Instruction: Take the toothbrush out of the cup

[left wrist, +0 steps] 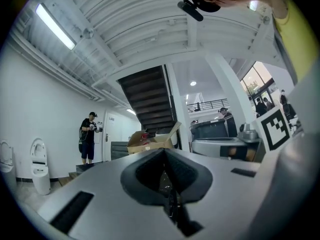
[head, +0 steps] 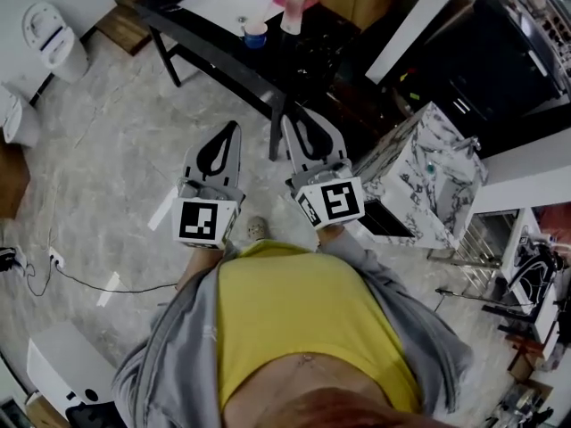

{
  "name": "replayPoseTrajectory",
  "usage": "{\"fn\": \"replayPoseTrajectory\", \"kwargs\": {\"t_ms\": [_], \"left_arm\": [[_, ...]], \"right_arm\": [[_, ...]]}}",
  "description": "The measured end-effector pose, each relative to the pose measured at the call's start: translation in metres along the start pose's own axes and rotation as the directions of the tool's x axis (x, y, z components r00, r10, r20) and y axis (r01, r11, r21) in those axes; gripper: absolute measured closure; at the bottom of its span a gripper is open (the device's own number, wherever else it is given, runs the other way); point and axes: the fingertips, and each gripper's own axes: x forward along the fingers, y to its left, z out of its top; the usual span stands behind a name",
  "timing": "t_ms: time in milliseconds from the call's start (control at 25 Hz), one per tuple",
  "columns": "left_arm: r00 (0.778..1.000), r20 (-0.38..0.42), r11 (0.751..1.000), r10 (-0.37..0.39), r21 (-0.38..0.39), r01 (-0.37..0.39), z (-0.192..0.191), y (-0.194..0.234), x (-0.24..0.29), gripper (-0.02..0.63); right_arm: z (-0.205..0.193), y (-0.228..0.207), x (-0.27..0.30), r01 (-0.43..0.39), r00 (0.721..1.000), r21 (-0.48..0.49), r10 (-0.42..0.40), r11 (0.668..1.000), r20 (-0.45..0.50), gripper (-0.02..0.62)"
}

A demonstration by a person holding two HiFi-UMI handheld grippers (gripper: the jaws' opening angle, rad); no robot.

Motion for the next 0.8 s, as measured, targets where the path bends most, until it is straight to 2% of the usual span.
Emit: {"fn": "replayPoseTrajectory", "kwargs": {"t_ms": [360, 480, 800], "left_arm": [[0.999, -0.03, 0.999, -0.032, -0.045, 0.03, -0.022, 0.037, 0.042, 0.604], [0.998, -0.048, 0.998, -0.043, -0.051, 0.041, -0.029, 0.044, 0.056, 0.604], [0.998, -0.038, 0.997, -0.059, -0.053, 0.057, -0.043, 0.074, 0.123, 0.604]], "right_arm": [[-0.026, -0.019, 0.05, 0.026, 0.998, 0.011, -0.025, 1.0, -0.057, 0.489], [-0.034, -0.029, 0.068, 0.025, 0.998, 0.02, -0.023, 1.0, -0.059, 0.488], [-0.058, -0.073, 0.138, 0.007, 0.999, 0.034, -0.006, 0.999, -0.044, 0.482]]}}
